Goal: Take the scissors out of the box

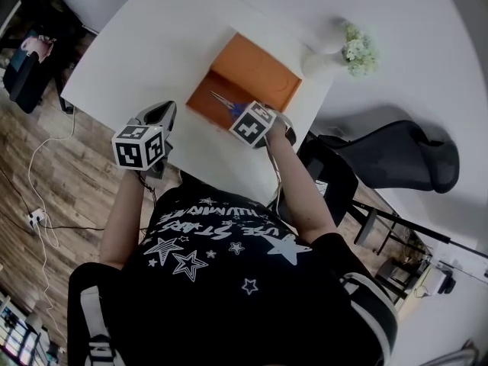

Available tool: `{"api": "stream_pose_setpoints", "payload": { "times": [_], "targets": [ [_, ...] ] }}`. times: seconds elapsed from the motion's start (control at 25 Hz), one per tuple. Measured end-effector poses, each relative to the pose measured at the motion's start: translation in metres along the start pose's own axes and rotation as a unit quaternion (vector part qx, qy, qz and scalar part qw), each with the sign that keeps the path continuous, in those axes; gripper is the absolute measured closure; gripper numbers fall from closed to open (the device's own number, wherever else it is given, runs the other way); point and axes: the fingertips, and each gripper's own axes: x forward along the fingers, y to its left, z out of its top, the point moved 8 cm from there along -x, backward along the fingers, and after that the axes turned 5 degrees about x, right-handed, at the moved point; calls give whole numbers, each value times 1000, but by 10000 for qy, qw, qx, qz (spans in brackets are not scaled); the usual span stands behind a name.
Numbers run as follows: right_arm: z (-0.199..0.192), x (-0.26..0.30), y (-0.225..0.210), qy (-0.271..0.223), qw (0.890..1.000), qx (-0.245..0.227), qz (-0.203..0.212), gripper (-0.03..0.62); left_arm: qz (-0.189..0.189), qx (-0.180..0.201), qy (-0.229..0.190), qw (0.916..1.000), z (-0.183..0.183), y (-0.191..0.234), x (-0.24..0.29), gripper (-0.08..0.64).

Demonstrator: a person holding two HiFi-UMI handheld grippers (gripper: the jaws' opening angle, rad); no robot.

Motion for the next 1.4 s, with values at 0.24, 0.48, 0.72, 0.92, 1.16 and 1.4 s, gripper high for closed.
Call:
{"api": "stream_pose_setpoints", "payload": {
  "times": [0.24,0.48,0.72,0.92,1.16,1.4],
  "targets": [
    [-2,-5,1,-122,9999,-44,-55,492,18,80,-20,10000,1,-4,-5,541],
    [-2,-22,3,-325,9990,-116,-270,493,80,114,-82,9999,2,-4,-14,541],
    [-13,-36,4,-680,9966,-18,-465,494,109,148,-127,9998,0,-16,-23,541],
    [-23,-53,3,-1167,9904,151,-727,494,196,171,-169,9995,-5,-28,-32,541],
    [-36,-77,5,-1706,9811,317,-862,494,371,133,-309,9987,-8,-41,-45,541],
    [-65,-102,12,-2123,9722,306,-938,494,536,156,-434,9975,-17,-73,-55,541]
  ]
}}
